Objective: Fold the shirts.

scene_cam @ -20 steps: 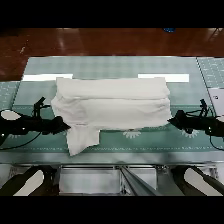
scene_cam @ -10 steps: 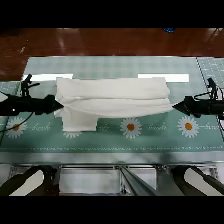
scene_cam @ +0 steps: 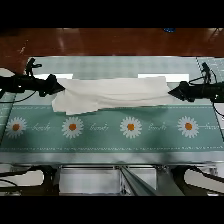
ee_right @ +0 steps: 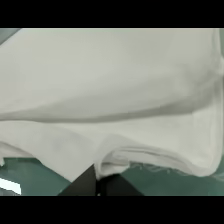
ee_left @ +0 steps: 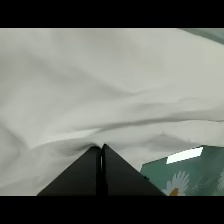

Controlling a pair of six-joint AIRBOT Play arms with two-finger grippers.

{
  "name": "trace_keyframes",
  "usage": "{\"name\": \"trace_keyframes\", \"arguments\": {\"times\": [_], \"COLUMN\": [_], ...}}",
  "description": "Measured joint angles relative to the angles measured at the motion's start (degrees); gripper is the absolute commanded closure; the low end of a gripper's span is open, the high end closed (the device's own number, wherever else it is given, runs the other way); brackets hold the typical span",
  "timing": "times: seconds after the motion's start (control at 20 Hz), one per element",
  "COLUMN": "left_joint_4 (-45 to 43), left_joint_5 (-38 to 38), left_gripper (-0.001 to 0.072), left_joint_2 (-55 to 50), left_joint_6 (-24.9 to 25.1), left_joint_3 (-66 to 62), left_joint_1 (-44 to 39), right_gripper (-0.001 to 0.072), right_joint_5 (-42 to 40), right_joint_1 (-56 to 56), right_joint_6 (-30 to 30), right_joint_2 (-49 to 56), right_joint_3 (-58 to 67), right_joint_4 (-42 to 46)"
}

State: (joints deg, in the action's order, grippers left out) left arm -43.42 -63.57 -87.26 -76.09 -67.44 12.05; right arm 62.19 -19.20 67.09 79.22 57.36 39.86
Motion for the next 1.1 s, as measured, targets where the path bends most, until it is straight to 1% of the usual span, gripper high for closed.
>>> {"name": "trace_keyframes", "arguments": {"times": [0.35, 0.6, 0.65, 0.7, 0.75, 0.9, 1.0, 1.1], "left_joint_4": [0.17, 0.15, 0.17, 0.17, 0.15, 0.00, -1.09, -1.99], "left_joint_5": [-0.59, -0.61, -0.59, -0.52, -0.42, -2.10, -5.46, -10.43], "left_gripper": [0.0691, 0.0691, 0.0662, 0.0432, 0.0212, 0.0206, 0.0207, 0.0228], "left_joint_2": [-11.91, -16.70, -17.38, -17.90, -18.29, -18.84, -18.86, -17.97], "left_joint_6": [-1.90, -1.95, -1.92, -1.88, -1.86, -2.67, -5.60, -7.61], "left_joint_3": [-16.24, -20.09, -20.39, -20.57, -20.70, -21.73, -23.47, -25.16], "left_joint_1": [-0.70, -0.98, -1.01, -1.05, -1.05, -0.61, 1.03, 3.21], "right_gripper": [0.0692, 0.0691, 0.0578, 0.0287, 0.0294, 0.0302, 0.0302, 0.0302], "right_joint_5": [-2.14, -3.52, -4.09, -4.79, -5.70, -6.14, -2.56, 0.72], "right_joint_1": [2.23, 2.45, 2.45, 2.49, 2.49, 2.12, 0.68, -1.86], "right_joint_6": [3.69, 5.09, 5.42, 5.62, 5.64, 5.60, 5.60, 5.88], "right_joint_2": [12.92, 19.15, 19.96, 20.59, 21.14, 21.94, 21.94, 20.81], "right_joint_3": [13.35, 18.34, 18.71, 19.02, 19.26, 20.41, 21.99, 23.02], "right_joint_4": [-0.26, -0.50, -0.55, -0.68, -0.76, -1.09, -0.83, -0.04]}}
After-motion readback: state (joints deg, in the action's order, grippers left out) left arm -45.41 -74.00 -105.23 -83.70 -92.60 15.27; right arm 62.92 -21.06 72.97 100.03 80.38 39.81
